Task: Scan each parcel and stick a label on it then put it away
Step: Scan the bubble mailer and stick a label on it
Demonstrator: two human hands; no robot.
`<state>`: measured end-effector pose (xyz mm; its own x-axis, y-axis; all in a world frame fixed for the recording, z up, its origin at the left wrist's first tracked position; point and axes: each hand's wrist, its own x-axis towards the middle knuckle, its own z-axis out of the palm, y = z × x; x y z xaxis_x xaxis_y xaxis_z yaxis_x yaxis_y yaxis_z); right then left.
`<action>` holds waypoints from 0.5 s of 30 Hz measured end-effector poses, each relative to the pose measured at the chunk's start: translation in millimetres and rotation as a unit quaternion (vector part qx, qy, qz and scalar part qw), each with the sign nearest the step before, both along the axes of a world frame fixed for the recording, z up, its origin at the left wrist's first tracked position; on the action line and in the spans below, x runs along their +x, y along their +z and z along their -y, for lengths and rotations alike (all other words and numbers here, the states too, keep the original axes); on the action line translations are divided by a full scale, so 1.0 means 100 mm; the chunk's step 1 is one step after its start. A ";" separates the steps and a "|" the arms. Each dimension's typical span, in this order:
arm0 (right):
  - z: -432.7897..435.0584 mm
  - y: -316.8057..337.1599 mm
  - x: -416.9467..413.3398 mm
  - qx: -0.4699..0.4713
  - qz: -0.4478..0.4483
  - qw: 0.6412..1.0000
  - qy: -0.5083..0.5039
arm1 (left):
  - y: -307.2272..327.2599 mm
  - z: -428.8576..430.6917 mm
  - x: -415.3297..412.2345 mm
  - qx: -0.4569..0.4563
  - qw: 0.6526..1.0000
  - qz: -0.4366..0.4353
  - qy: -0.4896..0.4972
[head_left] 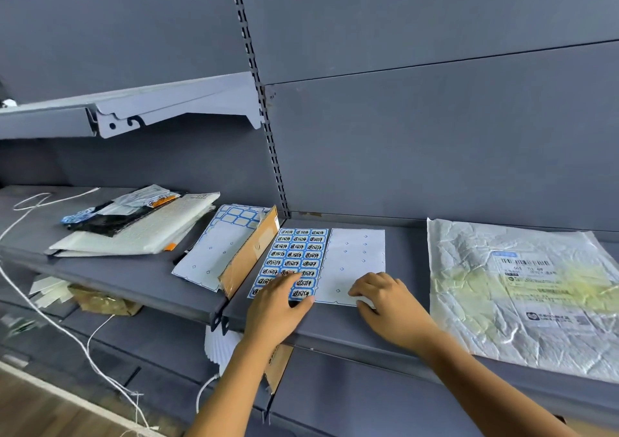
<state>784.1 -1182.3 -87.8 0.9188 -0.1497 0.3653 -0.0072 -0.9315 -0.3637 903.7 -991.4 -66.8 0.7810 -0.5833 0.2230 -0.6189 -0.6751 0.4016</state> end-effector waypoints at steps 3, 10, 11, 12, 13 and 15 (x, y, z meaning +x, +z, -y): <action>0.00 0.00 -0.02 0.001 0.002 1.000 0.001 | 0.02 0.01 -0.03 -0.007 1.000 0.020 0.012; 0.00 0.01 -0.03 0.010 -0.001 1.000 0.007 | 0.00 0.02 -0.02 -0.087 0.993 0.058 0.061; 0.01 0.01 -0.04 0.010 -0.002 1.000 0.007 | 0.01 0.02 0.00 -0.113 0.989 0.060 0.071; 0.01 0.01 -0.04 0.011 -0.004 1.000 0.006 | 0.02 0.03 0.00 -0.149 0.983 0.067 0.085; 0.01 0.01 -0.04 0.014 -0.007 1.000 0.007 | 0.06 0.05 -0.01 -0.188 0.974 0.073 0.102; -0.01 0.02 -0.04 0.017 -0.022 1.000 0.010 | 0.15 0.10 -0.06 -0.251 0.955 0.087 0.130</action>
<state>780.5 -1181.5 -85.6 0.9368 -0.1423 0.3196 -0.0046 -0.9185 -0.3954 898.0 -1001.7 -51.4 0.8108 -0.1610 0.5627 -0.5434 -0.5642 0.6216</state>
